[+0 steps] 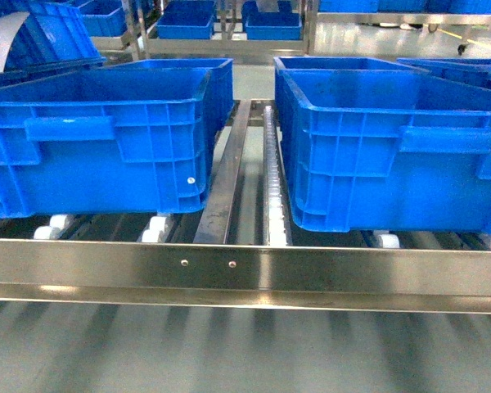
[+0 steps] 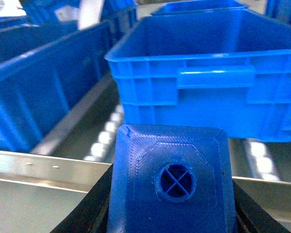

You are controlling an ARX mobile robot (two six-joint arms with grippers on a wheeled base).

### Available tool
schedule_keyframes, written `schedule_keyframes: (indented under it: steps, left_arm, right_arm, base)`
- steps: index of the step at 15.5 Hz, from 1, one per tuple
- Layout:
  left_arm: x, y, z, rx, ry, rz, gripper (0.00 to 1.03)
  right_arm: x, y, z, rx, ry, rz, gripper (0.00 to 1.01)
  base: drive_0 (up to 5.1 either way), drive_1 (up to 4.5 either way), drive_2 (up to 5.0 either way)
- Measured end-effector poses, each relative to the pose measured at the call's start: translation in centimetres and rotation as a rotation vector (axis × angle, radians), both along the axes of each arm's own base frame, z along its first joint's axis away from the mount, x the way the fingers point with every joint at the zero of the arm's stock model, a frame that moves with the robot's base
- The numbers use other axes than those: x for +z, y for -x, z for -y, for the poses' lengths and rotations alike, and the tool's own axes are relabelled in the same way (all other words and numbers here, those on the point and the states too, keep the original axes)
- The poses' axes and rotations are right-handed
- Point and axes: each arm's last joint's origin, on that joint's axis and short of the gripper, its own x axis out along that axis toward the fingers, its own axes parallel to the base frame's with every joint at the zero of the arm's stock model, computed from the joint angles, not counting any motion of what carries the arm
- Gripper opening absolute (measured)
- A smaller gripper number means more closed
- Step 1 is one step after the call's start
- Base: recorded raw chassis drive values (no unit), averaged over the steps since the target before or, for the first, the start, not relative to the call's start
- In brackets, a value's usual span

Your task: Sort blue parts and orange caps into right shelf containers

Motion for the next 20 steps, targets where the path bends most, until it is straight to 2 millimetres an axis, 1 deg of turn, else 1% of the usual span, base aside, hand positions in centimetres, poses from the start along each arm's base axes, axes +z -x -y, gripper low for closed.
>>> schedule_keyframes:
  steps: [1,2,3,4,6,7,9,10,11,12,13,14,15,16,17,18,19,20]
  left_arm:
    - [0.5,-0.4,0.0,0.048,-0.027,0.004,0.44]
    - [1.7,-1.8,-0.3,0.077,-0.029,0.043,0.44]
    - [3.1,-3.6,-0.6,0.082,-0.035,0.092,0.44]
    - [4.1,-5.6,-0.8,0.057,-0.024,0.114,0.44]
    - [5.6,-10.1,-0.7,0.012,-0.013,0.155,0.44]
    - [6.4,-12.8,-0.7,-0.007,0.007,0.156,0.44]
    - [7.7,-18.6,-0.4,-0.055,0.043,0.176,0.46]
    - [8.2,-21.1,0.0,-0.072,0.047,0.179,0.59]
    - [8.6,-21.7,0.7,-0.103,0.041,0.216,0.72]
    - [8.8,-20.5,1.5,-0.141,0.04,0.255,0.83]
    - [9.4,-17.5,2.1,-0.167,0.041,0.307,0.97]
    - [9.6,-14.5,2.5,-0.162,0.024,0.348,0.98]
    - [8.8,-11.8,2.3,-0.21,0.062,0.303,0.85]
    - [6.9,-10.1,1.7,-0.213,0.093,0.276,0.73]
    - [4.5,-8.6,1.0,-0.206,0.112,0.224,0.6]
    - [2.7,-7.1,0.6,-0.185,0.124,0.191,0.47]
    - [2.1,-5.4,0.7,-0.19,0.13,0.2,0.34]
    - [2.2,-3.9,1.0,-0.21,0.128,0.238,0.2]
  right_arm:
    - [-0.8,1.5,0.3,0.003,-0.007,-0.031,0.98]
    - [-3.0,3.6,0.4,-0.003,-0.003,-0.1,0.98]
    - [-4.8,5.1,0.8,-0.021,0.0,-0.177,0.98]
    - [-5.2,5.8,0.9,-0.036,0.0,-0.184,0.98]
    - [-5.1,6.4,0.8,-0.047,-0.003,-0.171,0.98]
    - [-5.3,6.9,0.2,-0.033,-0.001,-0.178,0.98]
    - [-5.2,7.3,-0.9,0.004,-0.001,-0.169,0.98]
    - [-5.2,7.3,-1.3,0.015,0.002,-0.173,0.98]
    - [-5.2,7.3,-1.4,0.019,-0.001,-0.176,0.98]
    - [-5.3,7.4,-1.4,0.024,-0.004,-0.179,0.98]
    - [-5.5,7.5,-1.4,0.026,-0.007,-0.189,0.98]
    - [-5.9,7.7,-1.3,0.032,-0.016,-0.211,0.98]
    - [-6.1,7.9,-1.3,0.033,-0.022,-0.214,0.98]
    - [-6.3,8.0,-1.4,-0.064,-0.03,-0.112,0.88]
    - [-7.2,9.0,-0.9,-0.149,-0.024,-0.115,0.75]
    - [-7.6,9.9,-0.3,-0.187,-0.018,-0.129,0.63]
    - [-7.1,10.5,0.0,-0.194,-0.022,-0.102,0.5]
    - [-6.8,11.1,0.1,-0.185,-0.023,-0.086,0.35]
  base:
    - [0.0,0.0,0.0]
    - [0.0,0.0,0.0]
    - [0.0,0.0,0.0]
    - [0.0,0.0,0.0]
    - [0.0,0.0,0.0]
    - [0.0,0.0,0.0]
    - [0.0,0.0,0.0]
    - [0.0,0.0,0.0]
    - [0.0,0.0,0.0]
    - [0.0,0.0,0.0]
    - [0.0,0.0,0.0]
    - [0.0,0.0,0.0]
    - [0.0,0.0,0.0]
    - [0.0,0.0,0.0]
    - [0.0,0.0,0.0]
    - [0.0,0.0,0.0]
    - [0.0,0.0,0.0]
    - [0.0,0.0,0.0]
